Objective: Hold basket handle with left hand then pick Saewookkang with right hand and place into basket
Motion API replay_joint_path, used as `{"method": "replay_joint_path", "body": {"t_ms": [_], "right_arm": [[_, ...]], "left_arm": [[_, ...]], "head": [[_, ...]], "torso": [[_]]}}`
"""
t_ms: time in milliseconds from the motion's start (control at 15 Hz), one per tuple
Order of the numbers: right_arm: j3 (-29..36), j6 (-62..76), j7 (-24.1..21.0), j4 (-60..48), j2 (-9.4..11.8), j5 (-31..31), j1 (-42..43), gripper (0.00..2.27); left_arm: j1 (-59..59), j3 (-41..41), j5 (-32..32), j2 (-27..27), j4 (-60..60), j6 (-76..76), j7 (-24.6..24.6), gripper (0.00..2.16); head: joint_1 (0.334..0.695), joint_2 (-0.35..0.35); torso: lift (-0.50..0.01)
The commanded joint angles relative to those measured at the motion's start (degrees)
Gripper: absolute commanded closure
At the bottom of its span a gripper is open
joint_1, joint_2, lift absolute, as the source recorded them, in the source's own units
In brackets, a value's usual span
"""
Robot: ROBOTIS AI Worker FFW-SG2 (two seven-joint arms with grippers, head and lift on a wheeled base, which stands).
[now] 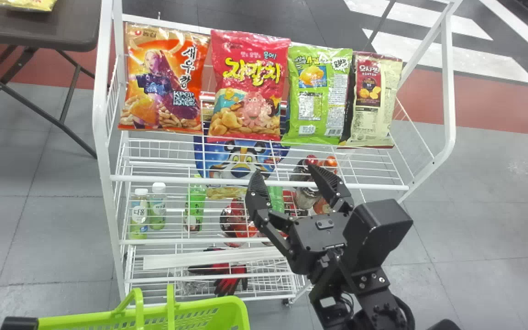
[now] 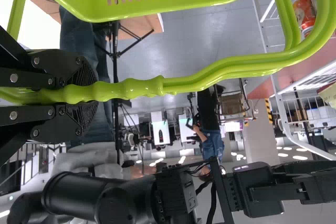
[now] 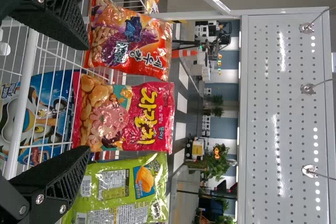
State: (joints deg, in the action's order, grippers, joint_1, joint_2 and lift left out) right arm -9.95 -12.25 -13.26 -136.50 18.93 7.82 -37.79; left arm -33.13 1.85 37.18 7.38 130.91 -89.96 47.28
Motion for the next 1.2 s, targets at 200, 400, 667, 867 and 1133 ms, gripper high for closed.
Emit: {"method": "replay_joint_path", "body": {"t_ms": [200,400,667,867,1133], "right_arm": [[-0.6,-0.4,-0.1,0.0,0.1,-0.6,0.2,0.15],[-0.6,-0.5,-0.3,0.1,0.1,-0.7,0.3,0.15],[-2.5,-3.5,-0.2,3.3,-1.2,-0.7,4.6,0.15],[-7.3,-8.1,-0.2,9.9,-4.9,-2.5,13.4,0.14],[-10.7,-7.6,0.4,19.4,-9.9,-5.2,23.5,0.14]], "left_arm": [[0.0,0.0,0.1,0.1,0.0,-0.1,0.0,1.99],[0.0,0.0,0.1,0.2,0.0,-0.1,0.3,1.99],[-0.1,0.0,0.1,0.3,0.0,-0.1,0.5,1.99],[-0.5,0.0,0.0,0.9,-0.2,-0.1,0.5,1.99],[1.5,-2.5,-0.2,2.9,-2.0,-0.1,0.1,1.99]], "head": [[0.695,-0.350],[0.695,-0.350],[0.695,-0.350],[0.695,-0.349],[0.695,-0.231]], "torso": [[-0.020],[-0.020],[-0.020],[-0.020],[-0.020]]}}
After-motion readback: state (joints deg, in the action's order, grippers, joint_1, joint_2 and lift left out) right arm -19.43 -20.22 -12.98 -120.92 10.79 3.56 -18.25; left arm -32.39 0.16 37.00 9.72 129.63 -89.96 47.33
